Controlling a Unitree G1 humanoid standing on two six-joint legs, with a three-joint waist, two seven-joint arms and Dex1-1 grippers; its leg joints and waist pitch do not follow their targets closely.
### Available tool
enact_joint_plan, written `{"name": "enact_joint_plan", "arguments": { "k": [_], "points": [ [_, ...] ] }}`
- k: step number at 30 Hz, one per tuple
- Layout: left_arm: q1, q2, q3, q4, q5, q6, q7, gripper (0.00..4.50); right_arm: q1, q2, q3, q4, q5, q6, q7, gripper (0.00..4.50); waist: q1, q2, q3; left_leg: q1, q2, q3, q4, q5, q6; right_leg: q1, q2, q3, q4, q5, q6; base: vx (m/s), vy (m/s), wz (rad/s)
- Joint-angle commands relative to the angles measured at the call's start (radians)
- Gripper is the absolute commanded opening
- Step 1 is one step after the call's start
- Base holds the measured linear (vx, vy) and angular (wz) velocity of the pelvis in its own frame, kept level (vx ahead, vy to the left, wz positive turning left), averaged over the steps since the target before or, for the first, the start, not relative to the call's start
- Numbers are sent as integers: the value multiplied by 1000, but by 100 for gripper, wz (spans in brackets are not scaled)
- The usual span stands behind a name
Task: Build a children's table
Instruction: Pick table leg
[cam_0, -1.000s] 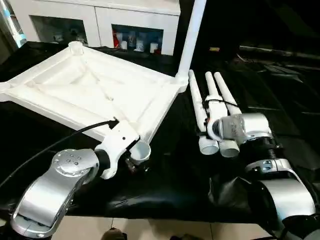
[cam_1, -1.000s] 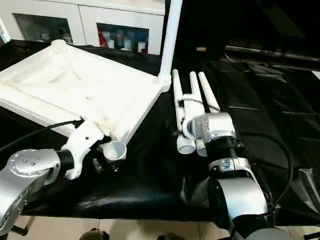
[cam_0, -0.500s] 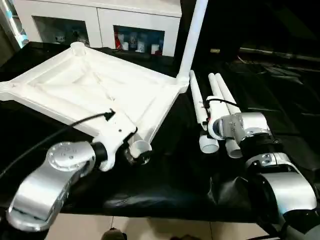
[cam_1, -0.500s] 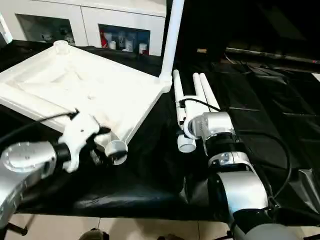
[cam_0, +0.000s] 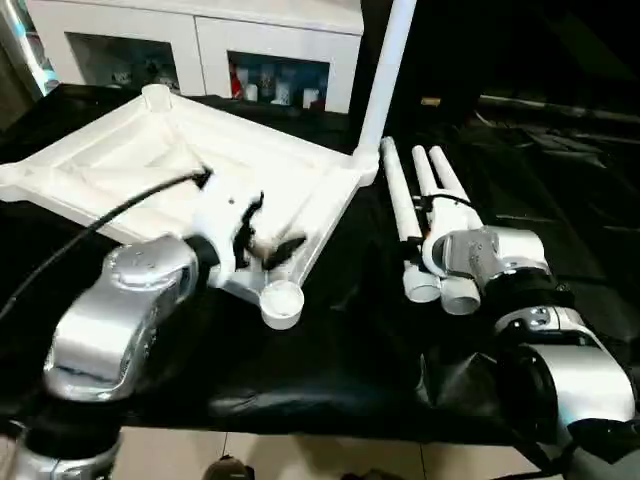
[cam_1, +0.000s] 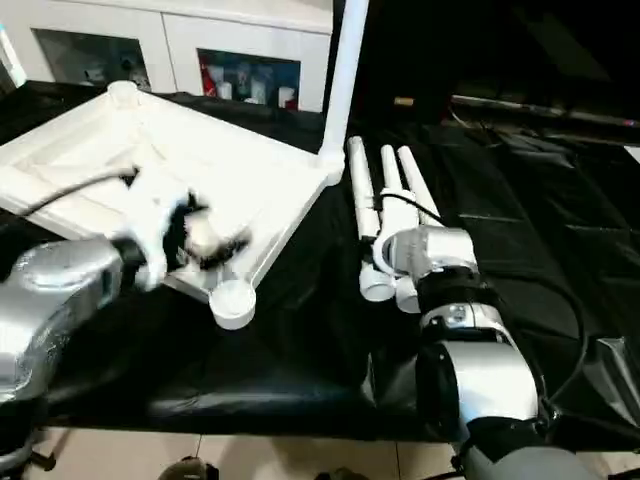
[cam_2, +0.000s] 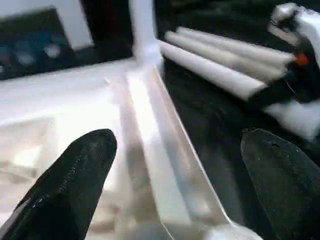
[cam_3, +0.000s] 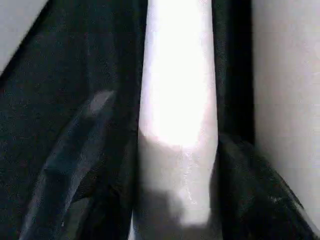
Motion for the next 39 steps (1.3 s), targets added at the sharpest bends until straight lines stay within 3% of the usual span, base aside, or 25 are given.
{"name": "enact_joint_plan", "arguments": {
  "k": [1,5,7,8,10,12,13,14,15,16,17,18,19,21,22,24,26,29,31,34,38,39],
  "points": [
    [-35,-30,3,42,31,-82,53,450,31,11,-31,-45,18,-18,-35,192,4,27,-97,13,20,-6,-60,-188,-73,52,-68,47,-69,-167,-116,0,0,0],
    [-64,-53,-1,84,30,-99,70,450,58,24,-55,-95,30,-43,-56,191,3,28,-96,14,20,-6,-61,-196,-74,49,-69,46,-71,-180,-115,0,0,0],
    [-117,-103,14,139,-1,-78,76,450,105,52,-77,-207,54,-168,-49,191,6,34,-96,15,20,-5,-59,-202,-72,49,-73,48,-72,-185,-110,0,0,0],
    [-131,-120,26,153,-21,-60,73,450,116,59,-80,-238,61,-199,-44,191,7,31,-98,13,19,-5,-60,-193,-68,51,-72,47,-74,-175,-111,0,0,0],
    [-153,-146,42,174,-78,-49,30,450,140,72,-81,-303,80,-284,-2,191,9,34,-98,10,18,-3,-59,-181,-58,51,-72,46,-74,-150,-125,0,0,0],
    [-187,-196,82,204,-191,-37,-46,450,173,86,-81,-400,96,-351,25,191,13,33,-100,8,17,-3,-57,-169,-50,55,-73,47,-70,-138,-138,0,0,0],
    [-257,-265,164,250,-335,66,-78,450,209,108,-113,-516,136,-385,32,191,16,32,-99,7,14,1,-55,-148,-43,55,-70,49,-67,-110,-146,0,0,0],
    [-275,-279,185,263,-370,97,-80,450,219,113,-118,-544,146,-395,36,191,22,37,-102,12,14,1,-54,-147,-41,51,-70,48,-65,-102,-150,0,0,0],
    [-306,-300,215,284,-413,128,-77,450,241,118,-119,-592,159,-415,50,191,23,28,-100,10,16,-1,-56,-154,-31,55,-69,45,-65,-102,-155,0,0,0],
    [-332,-315,233,303,-433,134,-71,450,272,127,-115,-644,172,-435,71,191,26,28,-98,7,14,-1,-56,-156,-20,55,-69,45,-69,-115,-151,0,0,0],
    [-344,-321,240,312,-442,139,-69,450,288,133,-113,-670,180,-442,82,191,26,21,-97,7,15,-1,-57,-160,-13,57,-71,45,-71,-128,-146,0,0,0],
    [-347,-323,242,315,-444,141,-69,450,292,134,-112,-676,182,-445,84,191,29,26,-96,7,16,-3,-58,-160,-5,57,-73,45,-73,-155,-134,0,0,0],
    [-390,-346,267,352,-466,158,-59,450,352,148,-89,-762,198,-480,121,191,23,18,-94,5,15,-1,-60,-164,-1,57,-69,45,-81,-187,-120,0,0,0],
    [-393,-347,268,354,-467,158,-58,450,355,149,-87,-766,198,-482,123,191,28,23,-96,7,16,-2,-59,-161,6,56,-71,45,-82,-204,-105,0,0,0],
    [-416,-356,273,382,-469,160,-50,450,395,144,-44,-811,188,-508,158,191,24,19,-95,2,14,-3,-61,-165,4,60,-71,43,-85,-232,-99,0,0,0],
    [-446,-367,292,427,-488,172,-29,450,445,123,30,-862,169,-513,218,191,28,24,-94,7,14,-2,-58,-174,2,55,-70,45,-91,-253,-85,0,0,0],
    [-464,-380,310,462,-497,173,-6,450,476,97,98,-888,147,-508,271,191,26,18,-94,-2,13,-5,-61,-169,4,64,-70,42,-92,-258,-78,0,0,0],
    [-480,-396,319,506,-494,156,31,450,517,58,200,-927,115,-517,349,190,29,15,-92,1,13,-4,-58,-177,11,59,-73,43,-98,-302,-69,0,0,0],
    [-477,-401,314,513,-483,152,39,450,529,52,242,-940,100,-523,377,190,33,7,-93,2,16,-5,-59,-167,14,56,-74,44,-98,-317,-60,0,0,0],
    [-466,-399,307,513,-471,148,52,450,534,49,285,-940,78,-538,387,190,34,10,-94,2,19,-6,-59,-168,15,54,-75,43,-95,-301,-68,0,0,0],
    [-462,-389,297,528,-450,130,68,450,530,50,300,-934,66,-551,382,190,35,12,-95,2,21,-7,-60,-164,18,54,-74,44,-91,-261,-81,0,0,0],
    [-464,-389,304,545,-444,118,84,432,528,46,311,-929,59,-555,384,190,38,19,-95,2,20,-8,-60,-162,17,55,-76,45,-90,-250,-86,0,0,0]
  ]
}}
